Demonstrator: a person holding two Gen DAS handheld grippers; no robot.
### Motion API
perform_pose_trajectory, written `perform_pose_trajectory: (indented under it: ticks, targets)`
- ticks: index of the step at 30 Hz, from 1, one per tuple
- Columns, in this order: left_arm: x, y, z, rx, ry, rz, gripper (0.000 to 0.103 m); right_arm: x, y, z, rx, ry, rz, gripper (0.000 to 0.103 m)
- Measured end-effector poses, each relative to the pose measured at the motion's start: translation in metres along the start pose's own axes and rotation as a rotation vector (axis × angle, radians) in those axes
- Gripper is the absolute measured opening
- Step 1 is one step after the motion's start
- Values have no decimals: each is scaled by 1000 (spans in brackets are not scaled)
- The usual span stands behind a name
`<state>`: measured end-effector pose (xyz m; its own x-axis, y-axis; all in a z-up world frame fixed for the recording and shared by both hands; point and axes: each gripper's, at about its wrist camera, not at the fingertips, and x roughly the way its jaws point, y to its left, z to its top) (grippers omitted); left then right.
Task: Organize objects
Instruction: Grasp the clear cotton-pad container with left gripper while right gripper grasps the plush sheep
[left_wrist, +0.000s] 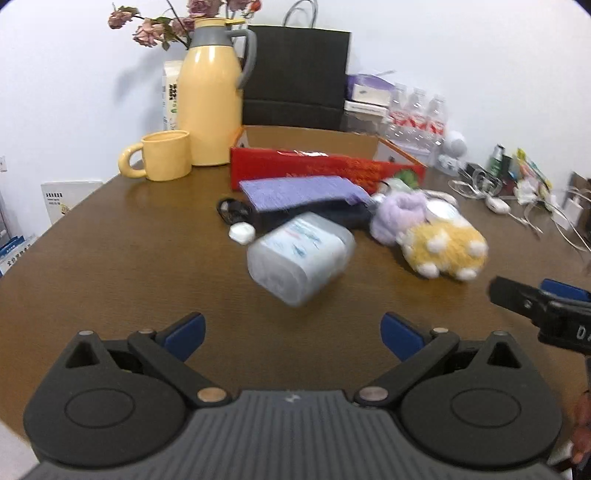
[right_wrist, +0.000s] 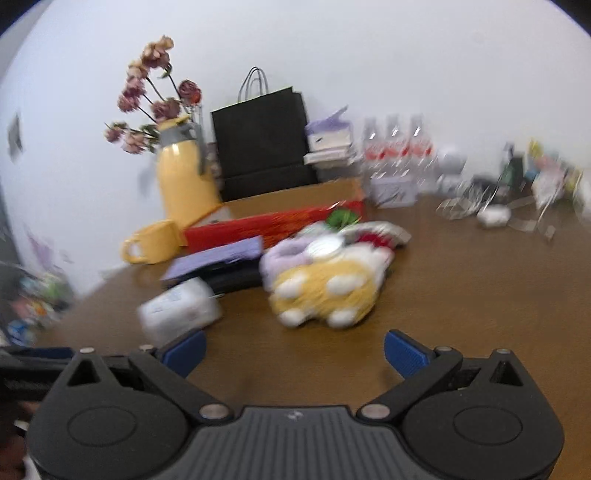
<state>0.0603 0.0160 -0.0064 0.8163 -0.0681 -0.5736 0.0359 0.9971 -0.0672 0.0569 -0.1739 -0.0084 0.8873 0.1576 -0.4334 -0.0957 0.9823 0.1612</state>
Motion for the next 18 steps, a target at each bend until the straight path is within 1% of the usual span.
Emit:
perform_pose_trajectory:
  ticks: [2,3,5,7,8,10,11,13,15,18]
  targets:
    - [14,2,7,5,-20,31,103,11,1,11,-38,7,-20,101]
    - [21,2,12,17,-30,27,103,17,-1,18,-46,12,-22,100]
    - [35,1,23,68,-64,-10,103,30,-6,29,-48,18,-28,90]
    - [51,-3,32,127,-83,-25,103,47,-13,39,-39,33,-40,90]
    - [62,-5,37,151,-73,-46,103,57,-17,43,-33,45,-43,90]
    - [81,-8,43,164,-32,-94,103,79,-24,51,-8,70,-50,89]
    - [88,-9,47,168,-11,-104,102,87,-28,55,8,75,-52,88]
    - [98,-11,49,183,4,-115,100,99,-31,62,15,71,-56,85]
    - [103,-13,48,202,17,-130,100,109,-29,68,-18,64,-61,85]
    - [109,-13,45,182,76,-129,99,121,-26,69,-52,105,-71,85]
